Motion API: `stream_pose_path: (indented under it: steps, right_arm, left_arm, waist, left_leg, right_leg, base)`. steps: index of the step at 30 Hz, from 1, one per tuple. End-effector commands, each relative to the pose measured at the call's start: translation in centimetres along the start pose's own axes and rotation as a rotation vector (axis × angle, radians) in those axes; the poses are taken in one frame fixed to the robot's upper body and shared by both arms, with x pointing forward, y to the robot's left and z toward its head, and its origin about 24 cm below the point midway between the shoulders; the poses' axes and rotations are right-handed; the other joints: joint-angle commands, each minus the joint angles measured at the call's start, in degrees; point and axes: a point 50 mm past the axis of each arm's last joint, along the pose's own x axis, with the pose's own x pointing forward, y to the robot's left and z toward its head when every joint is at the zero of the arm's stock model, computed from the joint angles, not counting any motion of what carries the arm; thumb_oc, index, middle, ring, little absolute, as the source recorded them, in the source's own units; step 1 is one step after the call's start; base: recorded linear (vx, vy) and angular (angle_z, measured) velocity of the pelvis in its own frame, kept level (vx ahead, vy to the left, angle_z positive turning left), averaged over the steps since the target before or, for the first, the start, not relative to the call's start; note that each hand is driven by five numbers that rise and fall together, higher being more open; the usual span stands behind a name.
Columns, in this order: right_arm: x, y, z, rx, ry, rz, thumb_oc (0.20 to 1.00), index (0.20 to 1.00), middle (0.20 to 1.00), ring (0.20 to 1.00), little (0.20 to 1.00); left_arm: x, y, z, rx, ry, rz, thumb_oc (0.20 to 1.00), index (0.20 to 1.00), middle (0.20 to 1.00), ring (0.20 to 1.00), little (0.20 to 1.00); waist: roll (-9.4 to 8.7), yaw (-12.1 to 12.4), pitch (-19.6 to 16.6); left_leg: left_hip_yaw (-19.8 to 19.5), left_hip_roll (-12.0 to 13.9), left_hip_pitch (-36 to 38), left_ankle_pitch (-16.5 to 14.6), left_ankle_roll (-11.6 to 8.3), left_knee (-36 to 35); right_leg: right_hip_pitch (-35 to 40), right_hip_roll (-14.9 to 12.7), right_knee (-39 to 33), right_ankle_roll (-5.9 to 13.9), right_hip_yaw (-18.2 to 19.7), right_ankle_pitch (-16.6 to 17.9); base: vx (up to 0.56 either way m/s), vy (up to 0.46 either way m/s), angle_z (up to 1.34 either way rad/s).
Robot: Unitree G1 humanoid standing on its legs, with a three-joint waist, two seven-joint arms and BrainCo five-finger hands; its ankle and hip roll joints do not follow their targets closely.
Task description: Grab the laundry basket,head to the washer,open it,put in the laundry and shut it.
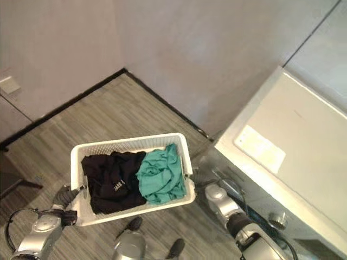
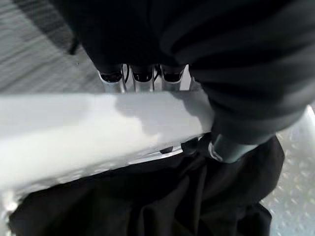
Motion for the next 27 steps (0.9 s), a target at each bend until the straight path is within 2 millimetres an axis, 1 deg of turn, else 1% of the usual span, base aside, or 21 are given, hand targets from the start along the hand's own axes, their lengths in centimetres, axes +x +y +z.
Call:
stream_pose_path:
  steps: [1,2,3,4,5,7,8,10,11,12,13,15,16,18,19,22,23,24,25,26,27]
  right_arm:
    - [0.5,2.2,5.8,0.129,-0.268,0.158,0.2,0.2,0.2,0.2,0.2]
    - [0.5,2.2,5.8,0.128,-0.269,0.157,0.2,0.2,0.2,0.2,0.2]
    - [0.7,2.7,5.8,0.119,-0.26,0.175,0.2,0.2,0.2,0.2,0.2]
    - [1.1,3.9,6.2,0.116,-0.254,0.21,0.2,0.2,0.2,0.2,0.2]
    - [1.1,3.9,6.2,0.116,-0.254,0.211,0.2,0.2,0.2,0.2,0.2]
    - [1.6,6.5,7.7,0.109,-0.274,0.286,0.2,0.2,0.2,0.2,0.2]
    - [1.9,7.8,8.7,0.084,-0.292,0.317,0.2,0.2,0.2,0.2,0.2]
    - [1.9,8.2,9.0,0.078,-0.295,0.321,0.2,0.2,0.2,0.2,0.2]
    - [2.0,8.8,9.6,0.068,-0.308,0.334,0.2,0.2,0.2,0.2,0.2]
    - [2.1,9.3,10.3,0.048,-0.32,0.342,0.2,0.2,0.2,0.2,0.2]
    - [2.2,9.5,10.4,0.042,-0.32,0.339,0.2,0.2,0.2,0.2,0.2]
    - [2.4,10.0,12.1,0.001,-0.358,0.351,0.2,0.2,0.2,0.2,0.2]
    - [2.5,10.2,14.4,-0.025,-0.408,0.344,0.2,0.2,0.2,0.2,0.2]
    - [2.5,10.2,16.0,-0.036,-0.444,0.334,0.2,0.2,0.2,0.2,0.2]
    - [2.6,10.2,16.2,-0.035,-0.447,0.335,0.2,0.2,0.2,0.2,0.2]
    - [2.4,10.4,19.2,-0.054,-0.511,0.33,0.2,0.2,0.2,0.2,0.2]
    - [2.3,10.5,19.6,-0.057,-0.519,0.331,0.2,0.2,0.2,0.2,0.2]
    - [2.2,10.4,20.6,-0.062,-0.54,0.326,0.2,0.2,0.2,0.2,0.2]
    - [1.9,10.5,22.0,-0.08,-0.572,0.33,0.2,0.2,0.2,0.2,0.2]
    - [1.9,10.5,22.1,-0.079,-0.574,0.331,0.2,0.2,0.2,0.2,0.2]
    - [1.8,10.1,22.8,-0.09,-0.583,0.326,0.2,0.2,0.2,0.2,0.2]
  left_arm:
    - [-0.2,0.6,1.0,-0.025,-0.071,-0.022,0.2,0.2,0.2,0.2,0.2]
    - [-0.2,0.6,1.0,-0.025,-0.071,-0.022,0.2,0.2,0.2,0.2,0.2]
    - [-0.3,0.7,0.9,-0.026,-0.067,-0.024,0.2,0.2,0.2,0.2,0.2]
    - [-0.6,0.9,0.6,-0.036,-0.06,-0.02,0.2,0.2,0.2,0.2,0.2]
    - [-0.6,1.0,0.6,-0.036,-0.06,-0.02,0.2,0.2,0.2,0.2,0.2]
    - [-0.9,1.3,0.0,-0.049,-0.039,-0.006,0.2,0.2,0.2,0.2,0.2]
    - [-1.0,1.5,-0.1,-0.052,-0.038,0.001,0.2,0.2,0.2,0.2,0.2]
    - [-1.0,1.6,-0.1,-0.054,-0.037,0.003,0.2,0.2,0.2,0.2,0.2]
    - [-1.1,1.8,-0.2,-0.057,-0.035,0.01,0.2,0.2,0.2,0.2,0.2]
    - [-1.1,2.0,-0.1,-0.057,-0.036,0.016,0.2,0.2,0.2,0.2,0.2]
    - [-1.1,2.1,-0.1,-0.057,-0.038,0.02,0.2,0.2,0.2,0.2,0.2]
    - [-1.2,2.7,0.4,-0.058,-0.06,0.035,0.2,0.2,0.2,0.2,0.2]
    - [-1.3,3.6,1.5,-0.046,-0.104,0.056,0.2,0.2,0.2,0.2,0.2]
    - [-1.4,4.6,2.8,-0.021,-0.147,0.08,0.2,0.2,0.2,0.2,0.2]
    - [-1.4,4.7,2.9,-0.02,-0.149,0.083,0.2,0.2,0.2,0.2,0.2]
    - [-1.5,6.0,5.4,0.029,-0.231,0.098,0.2,0.2,0.2,0.2,0.2]
    - [-1.5,6.3,5.9,0.038,-0.246,0.104,0.2,0.2,0.2,0.2,0.2]
    - [-1.6,6.9,7.2,0.06,-0.286,0.11,0.2,0.2,0.2,0.2,0.2]
    - [-1.8,8.1,9.6,0.108,-0.352,0.138,0.2,0.2,0.2,0.2,0.2]
    - [-1.8,8.2,9.6,0.109,-0.353,0.139,0.2,0.2,0.2,0.2,0.2]
    - [-1.8,8.8,11.0,0.136,-0.387,0.155,0.2,0.2,0.2,0.2,0.2]
  waist:
    - [2.03,2.86,-3.1]
    - [1.94,2.71,-3.11]
    - [2.0,3.07,-3.28]
    - [2.34,4.25,-3.35]
    - [2.35,4.24,-3.32]
    - [2.63,5.8,-3.56]
    - [2.65,7.11,-3.68]
    - [2.61,7.29,-3.79]
    - [2.68,7.99,-3.97]
    - [2.67,8.73,-4.49]
    - [2.75,9.09,-4.57]
    - [2.74,10.31,-5.03]
    - [2.57,11.45,-5.39]
    - [2.26,12.13,-5.64]
    - [2.08,12.09,-5.57]
    - [1.84,12.87,-6.33]
    - [1.72,12.98,-6.39]
    - [1.69,13.07,-6.67]
    - [1.48,13.05,-6.96]
    - [1.39,13.06,-6.9]
    - [1.25,12.95,-7.06]
  left_leg:
    - [-5.14,1.24,1.47,9.38,2.93,-9.74]
    - [-5.28,0.96,1.27,9.72,3.0,-9.74]
    - [-5.49,0.8,1.11,9.73,2.99,-9.74]
    - [-5.98,0.87,1.22,9.42,2.79,-9.74]
    - [-5.97,0.9,1.26,9.4,2.78,-9.74]
    - [-7.3,0.24,0.75,9.75,2.6,-9.74]
    - [-8.35,-0.24,0.26,10.06,2.43,-9.74]
    - [-8.96,-0.51,-0.01,10.18,2.3,-9.74]
    - [-9.48,-0.79,-0.31,10.17,2.17,-9.74]
    - [-9.53,-0.26,-0.1,8.58,2.12,-9.74]
    - [-9.73,-0.33,-0.21,8.59,2.08,-9.74]
    - [-10.28,-0.86,-0.62,8.55,2.0,-9.74]
    - [-10.59,-1.2,-0.82,8.48,1.94,-9.74]
    - [-10.71,-1.44,-1.17,8.45,1.87,-9.74]
    - [-10.68,-1.45,-1.22,8.46,1.87,-9.74]
    - [-10.83,-1.7,-1.3,8.3,1.92,-9.74]
    - [-10.76,-1.75,-1.31,8.23,1.91,-9.74]
    - [-10.63,-1.91,-1.25,8.12,1.91,-9.74]
    - [-10.44,-2.11,-1.08,7.99,1.89,-9.74]
    - [-10.42,-2.11,-1.08,7.98,1.89,-9.74]
    - [-10.38,-2.17,-1.02,7.91,1.86,-9.74]
  right_leg:
    - [1.77,-2.02,-0.1,6.43,-2.18,-0.09]
    - [1.63,-2.26,-0.1,6.55,-2.31,0.09]
    - [1.72,-2.41,-0.1,6.54,-2.58,0.1]
    - [2.2,-2.28,-0.1,6.33,-2.95,-0.2]
    - [2.23,-2.25,-0.1,6.31,-2.94,-0.21]
    - [2.72,-2.55,-0.1,6.3,-4.22,-0.33]
    - [2.96,-2.86,-0.1,6.28,-5.3,-0.46]
    - [3.12,-3.05,-0.1,6.26,-6.15,-0.55]
    - [3.28,-3.15,-0.1,6.17,-6.85,-0.67]
    - [3.94,-2.52,-0.1,6.08,-7.09,-2.21]
    - [4.0,-2.59,-0.1,6.1,-7.41,-2.22]
    - [4.14,-2.82,-0.1,6.11,-8.26,-2.34]
    - [4.19,-2.94,-0.1,6.1,-8.67,-2.47]
    - [4.07,-2.98,-0.1,6.12,-8.75,-2.5]
    - [4.0,-3.0,-0.1,6.12,-8.72,-2.5]
    - [4.02,-3.08,-0.1,6.14,-8.74,-2.49]
    - [4.03,-3.08,-0.1,6.11,-8.68,-2.52]
    - [4.04,-3.09,-0.1,6.11,-8.56,-2.53]
    - [4.0,-3.09,-0.1,6.11,-8.34,-2.55]
    - [3.99,-3.1,-0.1,6.11,-8.32,-2.56]
    - [3.94,-3.07,-0.1,6.12,-8.23,-2.63]
  base:
    - [-0.02,0.02,0.06]
    - [0.0,0.0,0.0]
    - [0.0,0.0,0.0]
    - [0.0,0.0,0.0]
    - [-0.01,0.003,0.1]
    - [-0.01,0.031,0.26]
    - [-0.01,0.027,0.28]
    - [0.0,0.014,0.34]
    - [0.08,-0.057,0.45]
    - [0.08,-0.053,0.37]
    - [0.08,-0.051,0.27]
    - [0.01,0.041,0.27]
    - [0.02,0.047,0.3]
    - [0.0,0.025,0.15]
    - [-0.01,0.012,0.04]
    - [0.0,0.0,0.0]
    - [0.0,0.0,0.0]
    - [0.0,0.0,0.0]
    - [0.0,0.0,0.0]
    - [0.01,0.009,-0.03]
    - [0.01,0.009,-0.05]
